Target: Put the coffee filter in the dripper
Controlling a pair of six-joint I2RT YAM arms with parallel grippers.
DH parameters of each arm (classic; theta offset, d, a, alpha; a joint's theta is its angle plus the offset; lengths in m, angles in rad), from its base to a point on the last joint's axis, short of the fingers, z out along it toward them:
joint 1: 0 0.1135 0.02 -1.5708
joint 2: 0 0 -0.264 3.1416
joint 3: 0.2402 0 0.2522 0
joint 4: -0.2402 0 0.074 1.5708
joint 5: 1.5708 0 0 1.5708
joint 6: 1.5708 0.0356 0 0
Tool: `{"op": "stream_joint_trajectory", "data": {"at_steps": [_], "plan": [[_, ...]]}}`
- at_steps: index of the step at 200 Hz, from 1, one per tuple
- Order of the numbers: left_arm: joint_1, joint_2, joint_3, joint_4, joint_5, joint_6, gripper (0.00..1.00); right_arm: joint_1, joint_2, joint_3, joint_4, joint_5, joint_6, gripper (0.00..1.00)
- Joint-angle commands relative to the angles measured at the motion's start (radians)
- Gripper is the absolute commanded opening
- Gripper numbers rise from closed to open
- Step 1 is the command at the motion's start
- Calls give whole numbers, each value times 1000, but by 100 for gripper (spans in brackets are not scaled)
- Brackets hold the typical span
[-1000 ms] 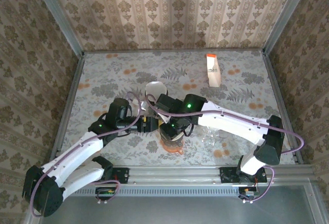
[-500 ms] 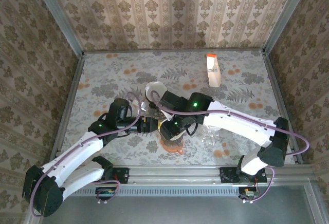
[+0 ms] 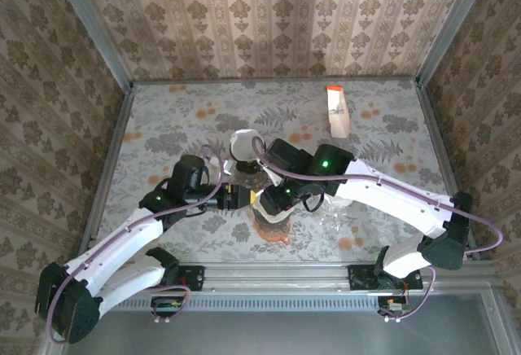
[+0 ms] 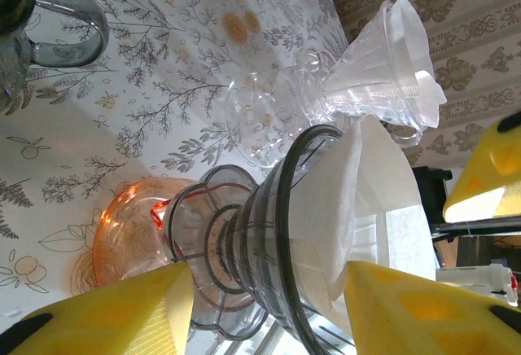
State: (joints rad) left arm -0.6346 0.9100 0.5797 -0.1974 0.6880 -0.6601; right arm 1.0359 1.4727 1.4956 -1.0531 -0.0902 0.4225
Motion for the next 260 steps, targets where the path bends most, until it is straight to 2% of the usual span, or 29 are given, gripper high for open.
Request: {"op": "stream_joint_trajectory", "data": {"at_steps": [1,40,92,192,260], "plan": [[-5,-3,34,-23,-4,17,53,19,9,-8,48,-68,-14,45],[-7,0,29,-14,-4,14,53,30,32,-10,39,-67,-16,40],[-7,1,29,-14,-2,14,53,31,52,-20,54,-75,-14,29],[-8,6,32,-10,-4,13,53,38,69,-37,64,-91,-14,17],[-10,-12,47,-40,-11,20,60,37,81,-58,81,-94,-6,12]]}}
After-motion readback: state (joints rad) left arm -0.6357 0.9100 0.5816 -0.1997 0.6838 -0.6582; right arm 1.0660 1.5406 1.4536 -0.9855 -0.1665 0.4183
